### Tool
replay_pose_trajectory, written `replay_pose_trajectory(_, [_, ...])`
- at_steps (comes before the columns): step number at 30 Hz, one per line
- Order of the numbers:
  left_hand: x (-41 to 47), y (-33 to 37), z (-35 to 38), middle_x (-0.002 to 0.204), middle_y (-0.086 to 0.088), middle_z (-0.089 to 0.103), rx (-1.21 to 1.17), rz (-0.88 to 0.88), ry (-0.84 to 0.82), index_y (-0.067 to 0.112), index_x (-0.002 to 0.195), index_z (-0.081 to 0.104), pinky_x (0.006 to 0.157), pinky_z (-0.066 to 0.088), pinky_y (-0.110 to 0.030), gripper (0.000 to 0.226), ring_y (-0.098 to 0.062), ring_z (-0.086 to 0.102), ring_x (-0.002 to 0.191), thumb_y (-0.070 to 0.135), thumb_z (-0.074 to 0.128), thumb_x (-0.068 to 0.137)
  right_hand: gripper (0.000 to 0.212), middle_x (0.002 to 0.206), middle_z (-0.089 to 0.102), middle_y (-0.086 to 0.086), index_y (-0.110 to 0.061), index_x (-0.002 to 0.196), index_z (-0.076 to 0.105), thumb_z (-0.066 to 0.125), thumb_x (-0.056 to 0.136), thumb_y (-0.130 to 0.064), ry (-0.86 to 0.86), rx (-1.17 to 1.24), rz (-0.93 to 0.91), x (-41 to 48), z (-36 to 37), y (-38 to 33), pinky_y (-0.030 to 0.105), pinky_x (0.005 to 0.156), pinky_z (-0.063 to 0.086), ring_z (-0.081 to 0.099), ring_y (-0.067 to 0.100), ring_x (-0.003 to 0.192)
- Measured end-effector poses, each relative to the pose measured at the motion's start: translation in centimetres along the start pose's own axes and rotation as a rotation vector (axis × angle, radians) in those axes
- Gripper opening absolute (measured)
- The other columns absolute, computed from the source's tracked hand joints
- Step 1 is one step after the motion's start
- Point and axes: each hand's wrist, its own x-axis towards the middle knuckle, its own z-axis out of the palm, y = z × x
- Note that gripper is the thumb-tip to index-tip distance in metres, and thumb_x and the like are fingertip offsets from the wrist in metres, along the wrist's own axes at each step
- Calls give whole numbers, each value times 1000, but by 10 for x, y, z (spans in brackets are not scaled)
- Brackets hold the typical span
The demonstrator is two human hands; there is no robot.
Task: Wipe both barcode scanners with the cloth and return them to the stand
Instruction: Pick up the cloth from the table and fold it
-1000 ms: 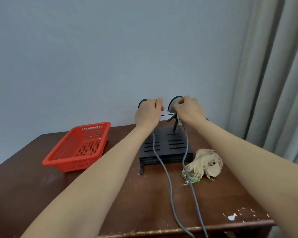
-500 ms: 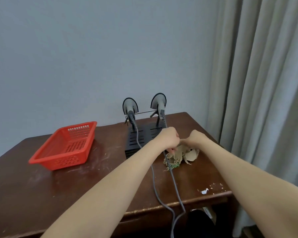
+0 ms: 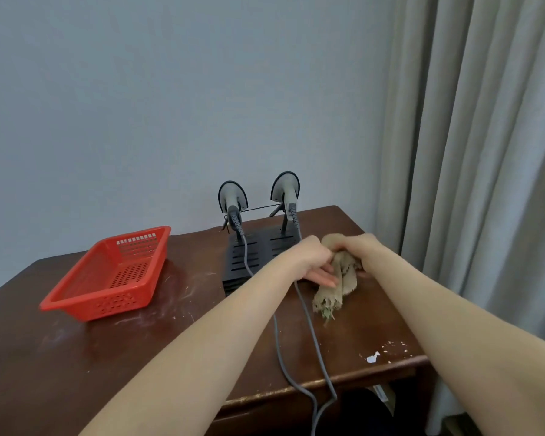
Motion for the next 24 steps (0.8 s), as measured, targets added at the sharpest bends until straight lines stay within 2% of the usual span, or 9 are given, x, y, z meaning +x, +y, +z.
replay_pose_trajectory(3, [-7,20,-11,110,-23,56,-243,71,65,-4,133,38,55,59,-35,37,-29,65,71,4,44,98,33,86,66,17,0,97,65,71,67,-12,38,240,-74,-5,-4,-26,39,76,52,60,29,77])
replay_pose_trajectory(5, [-11,33,-19,99,-17,55,-385,117,118,1,134,41,60,59,-37,39,-29,63,80,8,48,97,21,82,65,16,-4,89,66,69,68,-7,50,371,-124,-12,-5,-44,40,74,52,61,28,76])
replay_pose_trajectory(8, [-13,46,-34,125,-17,50,-497,165,187,12,141,35,68,58,-38,51,-30,61,96,17,56,95,12,84,64,14,-9,82,60,67,73,-5,22,504,-171,-30,-4,-70,45,84,54,63,28,81])
replay_pose_trajectory(10, [-15,50,-45,130,-16,53,-515,200,218,10,134,45,72,57,-35,47,-29,62,101,24,60,92,9,80,62,11,-9,85,59,63,78,-5,-55,574,-184,-42,1,-83,41,76,56,62,26,74])
replay_pose_trajectory(12, [-19,51,-57,122,-16,60,-568,226,243,6,126,52,70,57,-35,42,-27,65,96,25,64,90,9,80,63,11,-8,91,59,58,83,-6,-183,622,-174,-52,10,-93,34,62,54,62,24,69])
replay_pose_trajectory(15, [-27,42,-77,107,-16,64,-657,248,274,3,114,56,69,58,-37,35,-27,66,88,21,68,87,24,93,66,13,-6,107,60,57,83,-7,-294,657,-144,-59,29,-102,32,58,56,65,26,74])
replay_pose_trajectory(18, [-32,25,-100,88,-9,66,-683,259,342,4,100,59,61,57,-32,19,-22,65,78,15,68,87,22,97,68,12,-7,107,61,60,85,-12,-369,599,-99,-65,53,-104,33,58,58,67,26,79])
replay_pose_trajectory(21, [-34,7,-123,89,-9,66,-694,263,409,3,107,59,60,56,-34,22,-22,66,79,13,65,89,25,97,66,9,-11,108,58,66,85,-18,-381,474,-89,-67,78,-101,31,54,57,67,22,82])
replay_pose_trajectory(24, [-33,-9,-145,89,-8,64,-655,260,483,2,113,58,65,56,-35,25,-20,64,79,15,61,92,16,91,64,8,-13,94,54,68,86,-17,-418,442,-74,-64,102,-98,31,60,55,64,20,79])
